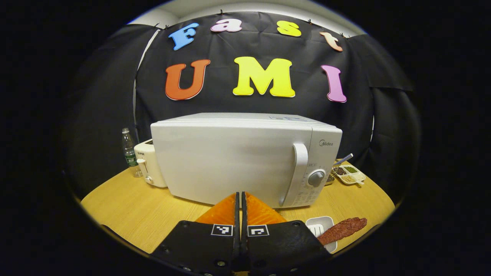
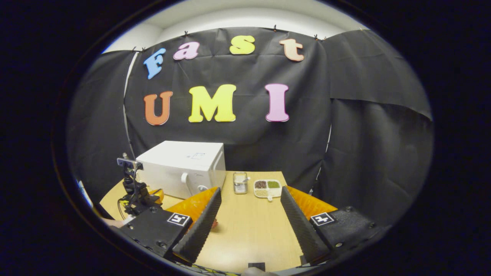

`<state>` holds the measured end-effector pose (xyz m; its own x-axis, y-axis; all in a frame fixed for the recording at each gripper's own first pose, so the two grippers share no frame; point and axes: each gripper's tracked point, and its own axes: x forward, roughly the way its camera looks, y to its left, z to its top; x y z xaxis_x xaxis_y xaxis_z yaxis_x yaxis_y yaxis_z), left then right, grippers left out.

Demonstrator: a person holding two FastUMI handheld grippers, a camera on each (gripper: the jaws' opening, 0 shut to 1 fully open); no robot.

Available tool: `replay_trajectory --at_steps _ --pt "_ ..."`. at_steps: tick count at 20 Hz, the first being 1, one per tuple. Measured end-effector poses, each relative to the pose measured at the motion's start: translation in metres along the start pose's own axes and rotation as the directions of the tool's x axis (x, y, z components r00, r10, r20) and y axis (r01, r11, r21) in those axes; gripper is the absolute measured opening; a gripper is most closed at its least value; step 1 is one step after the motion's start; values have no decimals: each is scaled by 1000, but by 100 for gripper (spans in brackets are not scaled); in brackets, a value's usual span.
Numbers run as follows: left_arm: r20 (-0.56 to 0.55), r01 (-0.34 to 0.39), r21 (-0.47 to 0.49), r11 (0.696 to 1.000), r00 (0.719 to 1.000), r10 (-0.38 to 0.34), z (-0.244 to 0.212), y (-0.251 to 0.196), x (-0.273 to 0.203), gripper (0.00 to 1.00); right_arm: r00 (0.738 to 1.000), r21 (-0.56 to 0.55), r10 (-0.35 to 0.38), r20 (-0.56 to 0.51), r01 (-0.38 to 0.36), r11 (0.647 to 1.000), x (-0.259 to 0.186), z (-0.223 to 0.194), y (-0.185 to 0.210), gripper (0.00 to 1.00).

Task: Open the microwave oven with the left hand, put the food in, and close the microwave oven.

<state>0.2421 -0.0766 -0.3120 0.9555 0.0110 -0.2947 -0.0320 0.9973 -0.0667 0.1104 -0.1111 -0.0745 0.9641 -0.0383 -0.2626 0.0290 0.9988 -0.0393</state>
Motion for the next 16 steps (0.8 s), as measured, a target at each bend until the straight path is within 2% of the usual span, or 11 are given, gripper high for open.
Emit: replay_trajectory --at_steps 1,2,3,4,7,8,16 --pt "13 15 6 1000 1000 -16 3 -6 1 0 1000 5 4 -6 -4 1000 1 -1 1 99" --pt "31 34 15 999 999 -35 8 -15 2 0 1000 11 6 -8 -6 1000 3 -3 1 91" --pt "47 45 30 999 998 -46 12 -23 4 0 1000 13 4 -12 -3 1000 3 -3 0 99" --pt "51 69 43 997 996 -71 15 -34 7 12 1000 14 2 -13 -2 1000 4 -4 -2 99" --pt "41 128 95 987 990 -133 12 -65 16 62 1000 10 -6 -17 7 1000 5 -5 -7 99" --pt "56 118 114 986 991 -125 16 -68 19 87 1000 10 -10 -17 10 1000 8 -6 -10 99" --pt "72 96 120 988 992 -105 25 -76 56 90 998 52 -7 -57 10 999 19 -21 -22 99"
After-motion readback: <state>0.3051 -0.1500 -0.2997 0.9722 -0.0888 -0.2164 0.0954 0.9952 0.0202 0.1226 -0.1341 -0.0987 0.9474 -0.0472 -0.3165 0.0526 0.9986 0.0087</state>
